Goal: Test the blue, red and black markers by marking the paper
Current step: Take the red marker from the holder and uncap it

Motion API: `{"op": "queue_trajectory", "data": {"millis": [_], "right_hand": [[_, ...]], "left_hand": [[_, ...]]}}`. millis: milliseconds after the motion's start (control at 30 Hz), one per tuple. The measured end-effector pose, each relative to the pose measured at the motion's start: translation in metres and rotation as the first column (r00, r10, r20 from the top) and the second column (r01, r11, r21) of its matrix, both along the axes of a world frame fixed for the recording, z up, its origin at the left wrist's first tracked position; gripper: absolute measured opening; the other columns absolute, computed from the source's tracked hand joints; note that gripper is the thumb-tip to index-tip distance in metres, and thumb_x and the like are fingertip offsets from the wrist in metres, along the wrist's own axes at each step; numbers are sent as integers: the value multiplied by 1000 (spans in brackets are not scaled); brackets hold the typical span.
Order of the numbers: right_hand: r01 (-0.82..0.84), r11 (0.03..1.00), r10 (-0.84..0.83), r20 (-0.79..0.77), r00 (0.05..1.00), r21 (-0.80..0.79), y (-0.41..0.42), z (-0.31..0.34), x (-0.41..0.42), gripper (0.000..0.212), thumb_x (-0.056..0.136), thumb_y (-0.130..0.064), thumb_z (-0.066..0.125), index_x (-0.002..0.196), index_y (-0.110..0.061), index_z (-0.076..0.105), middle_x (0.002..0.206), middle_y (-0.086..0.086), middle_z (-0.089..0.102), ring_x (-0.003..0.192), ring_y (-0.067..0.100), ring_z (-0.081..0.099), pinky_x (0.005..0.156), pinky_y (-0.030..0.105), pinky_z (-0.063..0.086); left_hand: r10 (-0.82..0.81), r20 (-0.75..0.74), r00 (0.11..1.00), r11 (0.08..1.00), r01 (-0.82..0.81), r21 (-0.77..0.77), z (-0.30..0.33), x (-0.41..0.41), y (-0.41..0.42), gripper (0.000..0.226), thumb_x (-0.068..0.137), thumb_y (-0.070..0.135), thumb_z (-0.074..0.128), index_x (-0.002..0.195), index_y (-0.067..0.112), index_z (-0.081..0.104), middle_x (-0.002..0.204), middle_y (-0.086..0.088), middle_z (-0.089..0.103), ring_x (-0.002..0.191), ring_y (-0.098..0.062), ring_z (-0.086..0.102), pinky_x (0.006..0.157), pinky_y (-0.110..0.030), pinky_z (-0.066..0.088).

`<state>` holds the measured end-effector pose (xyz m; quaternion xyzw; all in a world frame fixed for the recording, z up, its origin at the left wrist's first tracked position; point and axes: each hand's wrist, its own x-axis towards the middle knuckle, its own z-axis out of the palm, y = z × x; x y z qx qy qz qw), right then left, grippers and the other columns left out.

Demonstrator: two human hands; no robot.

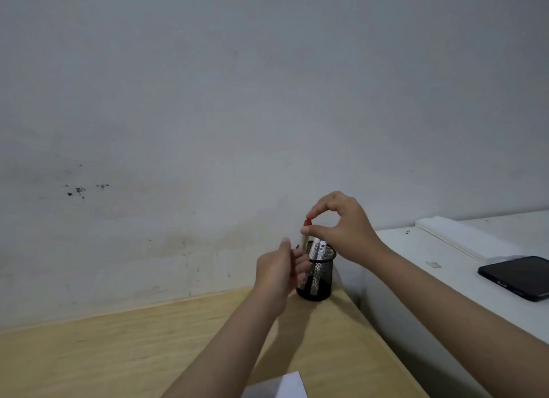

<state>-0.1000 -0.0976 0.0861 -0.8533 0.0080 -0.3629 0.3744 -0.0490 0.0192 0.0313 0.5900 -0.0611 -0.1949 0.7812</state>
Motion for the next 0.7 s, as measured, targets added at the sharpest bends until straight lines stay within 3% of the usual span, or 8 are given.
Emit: {"op": "queue_trajectory", "data": {"millis": [67, 133, 233, 333, 400, 467, 600, 700], "right_hand": [[-54, 996, 58, 55, 997, -75, 24, 2, -33, 26, 64, -15, 83, 68, -33, 64, 89, -10, 58, 102, 12, 48, 84, 7, 33], [-101, 986, 115, 104, 988, -131, 45, -3, -62, 23, 64, -12, 82, 70, -28, 66, 88, -8, 58, 100, 10, 48, 81, 6, 33], [-131, 977, 157, 146, 977, -169, 68, -17, -88, 19, 62, -19, 81, 72, -28, 68, 88, -5, 58, 97, 12, 49, 81, 8, 35], [-171, 974, 187, 105, 977, -146, 86, -28, -107, 31, 59, -30, 84, 86, -35, 68, 94, -4, 58, 101, 11, 50, 87, 12, 36], [-174, 983, 178, 99, 979, -54, 96, -34, -115, 41, 60, -31, 86, 95, -37, 66, 98, -7, 61, 102, 8, 55, 88, 12, 39], [-145, 980, 129, 116, 985, 140, 109, -40, -118, 42, 63, -29, 84, 100, -33, 66, 96, -8, 64, 95, 6, 60, 84, 17, 45], [-130, 838, 134, 31, 991, 529, 143, -49, -113, 49, 64, -38, 76, 108, -20, 65, 79, 0, 61, 77, 14, 60, 75, 27, 50], [-147, 779, 218, -43, 975, 610, 167, -53, -108, 20, 76, -24, 74, 95, -17, 70, 74, 1, 63, 72, 14, 58, 69, 30, 49]], "left_hand": [[-263, -189, 946, 953, 225, -201, 17, -13, 26, 45, 94, 42, 42, 80, 5, 64, 70, -6, 68, 63, -15, 67, 61, -27, 56], [-364, -188, 912, 913, 310, -266, 26, -27, 49, 38, 91, 38, 50, 79, 5, 63, 68, -6, 66, 56, -13, 67, 59, -26, 58], [-329, -194, 924, 921, 268, -282, 32, -52, 76, 17, 86, 19, 60, 82, 2, 61, 62, -7, 62, 46, -13, 62, 50, -24, 57], [-204, -156, 967, 962, 167, -217, 26, -73, 100, 11, 84, 15, 62, 85, 4, 63, 60, -6, 62, 47, -11, 58, 45, -21, 54], [-121, -71, 990, 984, 110, -141, 19, -84, 118, 9, 83, 17, 62, 86, 9, 66, 70, -4, 62, 57, -12, 56, 49, -23, 53], [-87, 41, 995, 993, 90, -79, 10, -94, 138, 10, 85, 20, 61, 86, 14, 68, 76, -2, 61, 65, -12, 54, 57, -25, 52], [-45, 272, 961, 998, 35, 44, -7, -114, 168, 15, 89, 21, 58, 93, 15, 71, 77, 2, 58, 68, -9, 52, 66, -24, 49], [-5, 485, 874, 994, -49, 98, -14, -125, 185, 19, 88, 15, 58, 92, 22, 75, 67, 15, 64, 62, 1, 52, 62, -14, 45]]}}
